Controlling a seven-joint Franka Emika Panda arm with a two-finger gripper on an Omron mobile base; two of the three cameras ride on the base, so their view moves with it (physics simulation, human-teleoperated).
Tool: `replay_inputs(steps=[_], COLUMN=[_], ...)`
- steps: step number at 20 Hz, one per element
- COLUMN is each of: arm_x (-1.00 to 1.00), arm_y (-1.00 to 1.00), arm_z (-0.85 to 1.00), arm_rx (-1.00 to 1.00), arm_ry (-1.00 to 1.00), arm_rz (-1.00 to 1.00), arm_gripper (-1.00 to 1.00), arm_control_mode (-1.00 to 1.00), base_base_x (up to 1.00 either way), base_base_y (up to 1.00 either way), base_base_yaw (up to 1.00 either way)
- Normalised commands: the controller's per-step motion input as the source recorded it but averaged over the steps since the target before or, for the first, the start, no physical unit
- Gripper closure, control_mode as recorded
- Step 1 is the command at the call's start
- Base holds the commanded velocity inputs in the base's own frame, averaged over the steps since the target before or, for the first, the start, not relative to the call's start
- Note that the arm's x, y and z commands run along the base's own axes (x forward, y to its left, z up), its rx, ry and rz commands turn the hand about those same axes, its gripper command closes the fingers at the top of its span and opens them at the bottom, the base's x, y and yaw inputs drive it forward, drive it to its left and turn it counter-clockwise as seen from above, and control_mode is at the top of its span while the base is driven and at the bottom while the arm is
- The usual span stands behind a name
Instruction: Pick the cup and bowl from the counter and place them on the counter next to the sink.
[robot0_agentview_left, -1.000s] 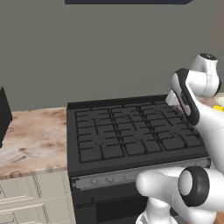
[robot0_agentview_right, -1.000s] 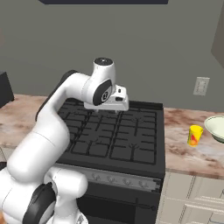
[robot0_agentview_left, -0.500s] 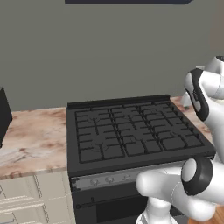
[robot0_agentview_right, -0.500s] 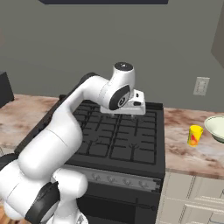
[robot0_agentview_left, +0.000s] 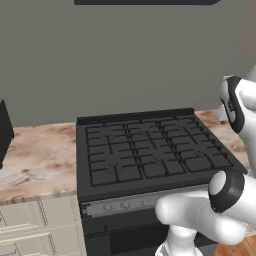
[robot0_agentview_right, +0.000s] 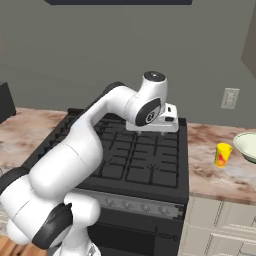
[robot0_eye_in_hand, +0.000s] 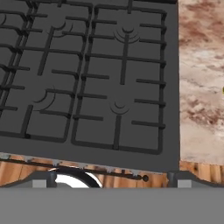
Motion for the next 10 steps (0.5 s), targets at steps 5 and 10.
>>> replay_inputs(steps=[5,10], arm_x=[0.00,0.00], arm_y=[-0.31,-0.38], arm_z=[0.00,0.00], arm_rx=[-0.07,-0.09], arm_ry=[0.00,-0.02], arm_rz=[0.00,0.00], arm_gripper=[-1.00,-1.00], arm_control_mode=[-1.00,-1.00], base_base_x=[0.00,0.00], base_base_y=[0.00,0.00], base_base_yaw=[0.00,0.00])
